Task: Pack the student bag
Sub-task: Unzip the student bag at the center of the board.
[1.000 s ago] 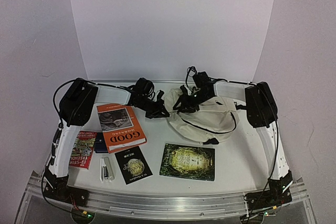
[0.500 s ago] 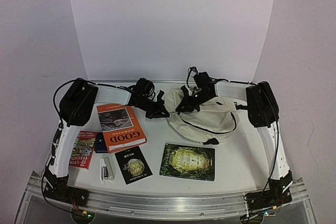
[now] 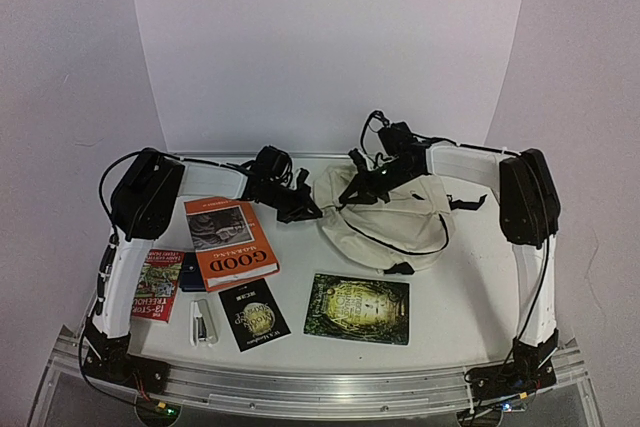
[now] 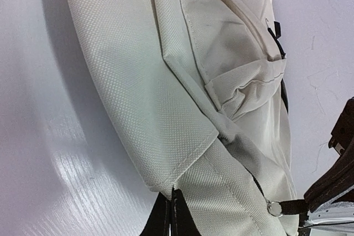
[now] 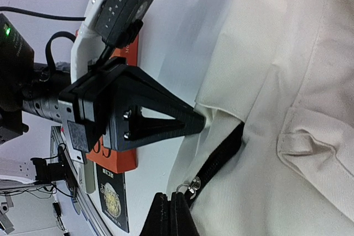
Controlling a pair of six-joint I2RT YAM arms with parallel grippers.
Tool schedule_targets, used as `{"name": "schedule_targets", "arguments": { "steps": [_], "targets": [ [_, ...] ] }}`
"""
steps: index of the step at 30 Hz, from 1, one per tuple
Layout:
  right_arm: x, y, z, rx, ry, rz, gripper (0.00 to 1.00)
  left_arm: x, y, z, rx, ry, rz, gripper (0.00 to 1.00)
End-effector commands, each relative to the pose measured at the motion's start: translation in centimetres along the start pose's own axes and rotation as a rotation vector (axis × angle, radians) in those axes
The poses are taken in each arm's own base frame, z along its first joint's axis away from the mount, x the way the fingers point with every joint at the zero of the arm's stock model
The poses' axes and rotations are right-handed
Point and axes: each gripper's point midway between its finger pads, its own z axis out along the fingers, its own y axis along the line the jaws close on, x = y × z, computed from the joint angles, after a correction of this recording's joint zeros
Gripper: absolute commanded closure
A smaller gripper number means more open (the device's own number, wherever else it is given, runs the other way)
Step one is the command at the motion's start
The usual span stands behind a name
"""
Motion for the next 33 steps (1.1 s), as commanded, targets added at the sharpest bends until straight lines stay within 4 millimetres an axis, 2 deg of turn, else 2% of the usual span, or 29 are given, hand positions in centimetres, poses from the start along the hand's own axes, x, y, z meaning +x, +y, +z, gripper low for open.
{"name": "schedule_targets", "arguments": {
  "steps": [1,5,9,12,15,19,23,29,33],
  "targets": [
    [0.2,1.7,-3.3,-0.017,-0.025,-0.065,1.00,-1.7,1.1,-2.2,-0.053,-0.077,-0.045,1.00],
    [2.4,0.1,-1.9,-0.016,0.035,-0.031,1.00,-1.9,-0.3,-2.9,-0.007,-0.093,-0.008,0.89],
    [3.8,-1.0,-0.6,-0.031,0.083,0.009,1.00,-2.5,-1.7,-4.1,0.002,-0.124,0.024,0.87],
    [4.1,-1.4,-0.2,-0.033,0.094,0.014,1.00,-2.7,-2.0,-4.7,-0.011,-0.133,0.041,0.83],
    [3.8,-1.0,-0.7,-0.032,0.082,0.000,1.00,-2.4,-3.2,-4.9,0.013,-0.121,0.075,0.58],
    [3.2,-0.4,-1.0,-0.039,0.067,-0.010,1.00,-2.0,-4.7,-5.1,0.027,-0.115,0.102,0.44],
    [3.1,-0.2,-0.9,-0.050,0.069,0.003,1.00,-1.6,-6.0,-4.4,0.025,-0.092,0.100,0.39],
    [3.4,-0.3,-0.8,-0.057,0.079,0.015,1.00,-1.4,-6.0,-2.6,0.010,-0.065,0.039,0.37],
    [3.7,-0.4,-0.6,-0.061,0.087,0.021,1.00,-1.3,-6.9,-1.5,0.033,-0.055,0.035,0.37]
  ]
}}
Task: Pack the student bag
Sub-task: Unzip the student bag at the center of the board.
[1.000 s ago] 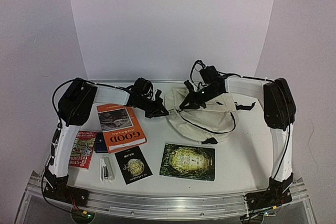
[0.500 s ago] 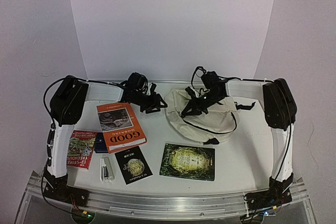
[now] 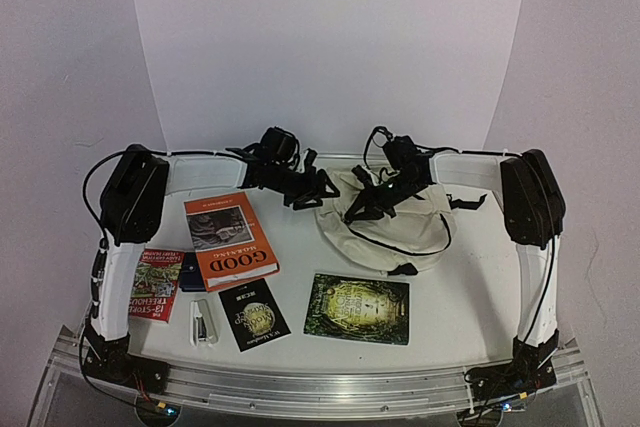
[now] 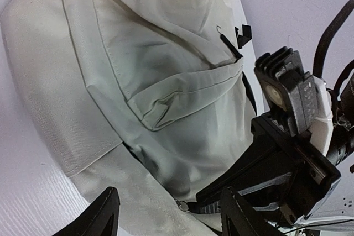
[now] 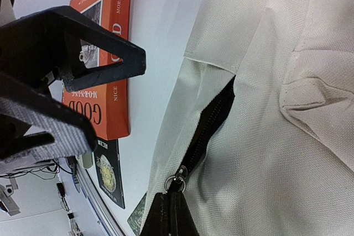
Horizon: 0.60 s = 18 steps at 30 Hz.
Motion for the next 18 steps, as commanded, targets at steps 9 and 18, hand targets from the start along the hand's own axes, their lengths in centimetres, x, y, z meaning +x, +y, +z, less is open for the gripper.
{"name": "schedule_targets", "arguments": {
  "steps": [9,18],
  "targets": [
    [-0.2,1.0,-0.7,-0.032,-0.005,-0.009,1.00,0.5,1.1,2.9,-0.010,0.030,-0.098,0.41],
    [0.2,0.7,-0.2,-0.033,0.008,-0.005,1.00,1.5,0.5,4.3,0.020,0.057,-0.105,0.45]
  ]
}}
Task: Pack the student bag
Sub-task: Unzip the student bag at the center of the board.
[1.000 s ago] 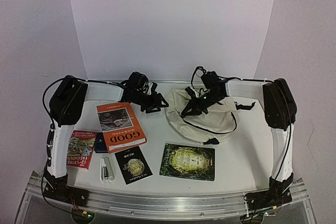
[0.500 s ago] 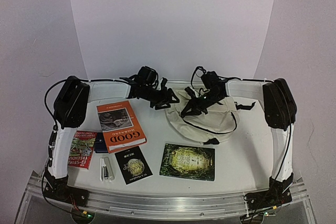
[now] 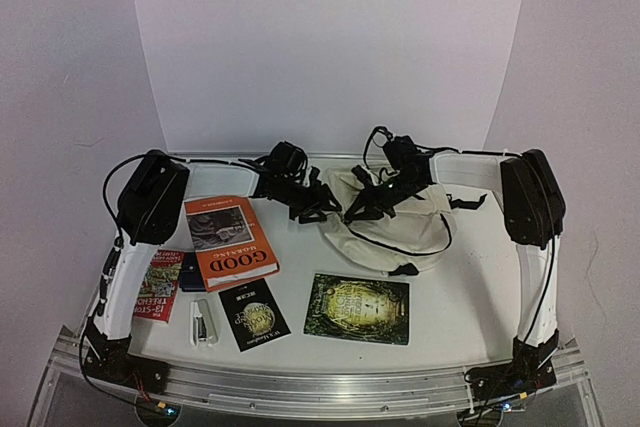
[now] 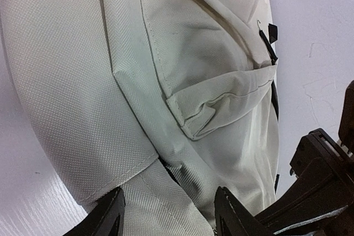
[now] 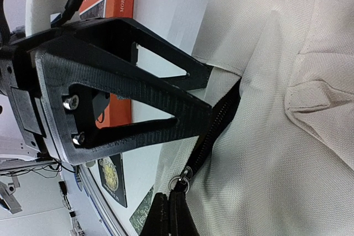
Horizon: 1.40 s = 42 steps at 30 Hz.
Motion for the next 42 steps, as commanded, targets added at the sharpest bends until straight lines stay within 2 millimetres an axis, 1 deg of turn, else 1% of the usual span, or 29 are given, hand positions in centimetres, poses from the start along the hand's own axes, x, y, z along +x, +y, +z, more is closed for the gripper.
{"name": "schedule_targets", "arguments": {
  "steps": [1,4,6,12,15,17,21,22,26,30,35,42],
  "targets": [
    [0.3,0.5,-0.1,-0.019,0.007,-0.006,1.00,0.0,-2.0,0.7,0.053,0.002,0.018,0.45],
    [0.6,0.7,0.2,-0.024,0.016,-0.009,1.00,0.0,-2.0,1.0,0.055,0.003,0.013,0.46],
    [0.7,0.8,0.3,-0.026,0.021,-0.012,1.00,-0.2,-2.0,1.1,0.055,-0.001,0.012,0.48],
    [0.7,1.4,0.5,-0.036,0.024,-0.023,1.00,-0.7,-2.2,1.7,0.066,-0.006,0.006,0.67],
    [0.6,1.7,0.3,-0.041,0.020,-0.028,1.00,-0.9,-2.3,1.8,0.071,-0.010,0.004,0.73],
    [0.8,1.8,0.2,-0.043,0.022,-0.028,1.00,-1.0,-2.2,1.9,0.070,-0.013,0.000,0.80],
    [1.1,2.0,-0.1,-0.047,0.025,-0.031,1.00,-1.6,-1.8,1.5,0.055,-0.034,-0.016,0.97],
    [1.2,2.0,-0.2,-0.046,0.025,-0.033,1.00,-1.7,-1.6,1.4,0.052,-0.040,-0.023,1.00],
    [1.9,2.0,-0.7,-0.034,0.028,-0.041,1.00,-2.5,-0.9,0.3,0.060,-0.073,-0.050,1.00],
    [3.0,1.4,-1.5,-0.017,0.039,-0.035,1.00,-3.4,-0.1,-1.1,0.055,-0.111,-0.071,1.00],
    [3.8,0.4,-3.1,0.001,0.039,-0.016,1.00,-4.7,1.2,-2.7,0.046,-0.152,-0.099,1.00],
    [5.2,0.3,-5.6,0.013,0.049,-0.007,1.00,-6.0,2.9,-4.2,0.031,-0.187,-0.131,1.00]
  ]
}}
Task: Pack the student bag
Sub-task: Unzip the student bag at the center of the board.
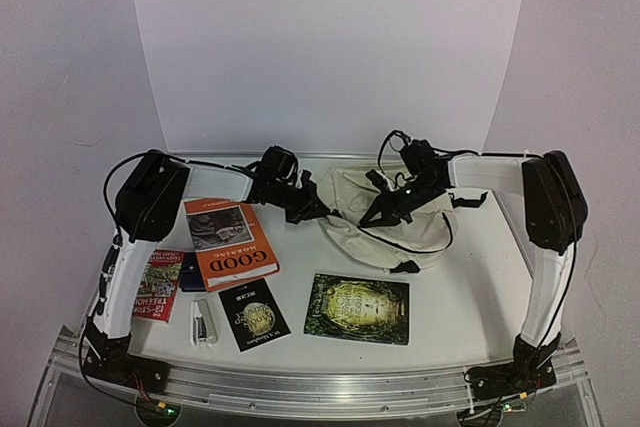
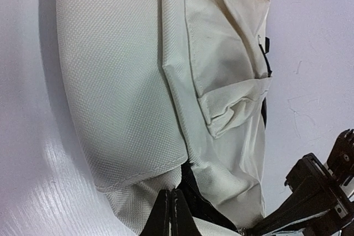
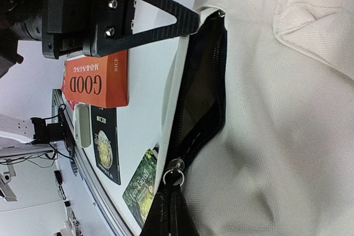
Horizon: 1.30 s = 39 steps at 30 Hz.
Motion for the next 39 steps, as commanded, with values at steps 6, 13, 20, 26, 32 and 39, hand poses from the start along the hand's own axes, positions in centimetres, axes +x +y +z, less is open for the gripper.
{"name": "schedule_targets", "arguments": {
  "steps": [6,13,20,26,32,39],
  "targets": [
    [4.5,0.8,-4.4,0.033,0.085,-0.012,1.00,-6.3,1.1,-5.3,-0.019,-0.194,-0.028,1.00],
    [2.4,1.4,-3.9,0.000,0.069,-0.006,1.00,-5.3,-2.5,-5.6,0.076,-0.146,0.156,0.94],
    [0.8,1.6,-3.6,-0.012,0.055,0.001,1.00,-3.2,-6.4,-10.8,0.014,-0.220,0.531,0.21],
    [1.2,1.8,-3.7,-0.019,0.060,0.008,1.00,0.7,-7.5,-11.0,-0.051,-0.216,1.043,0.12],
    [1.5,2.0,-4.0,-0.018,0.058,0.002,1.00,5.2,-6.2,-6.0,-0.188,-0.051,1.501,0.13],
    [1.8,2.0,-4.0,-0.027,0.063,0.007,1.00,7.5,-8.1,-2.4,-0.131,-0.051,1.660,0.19]
  ]
}}
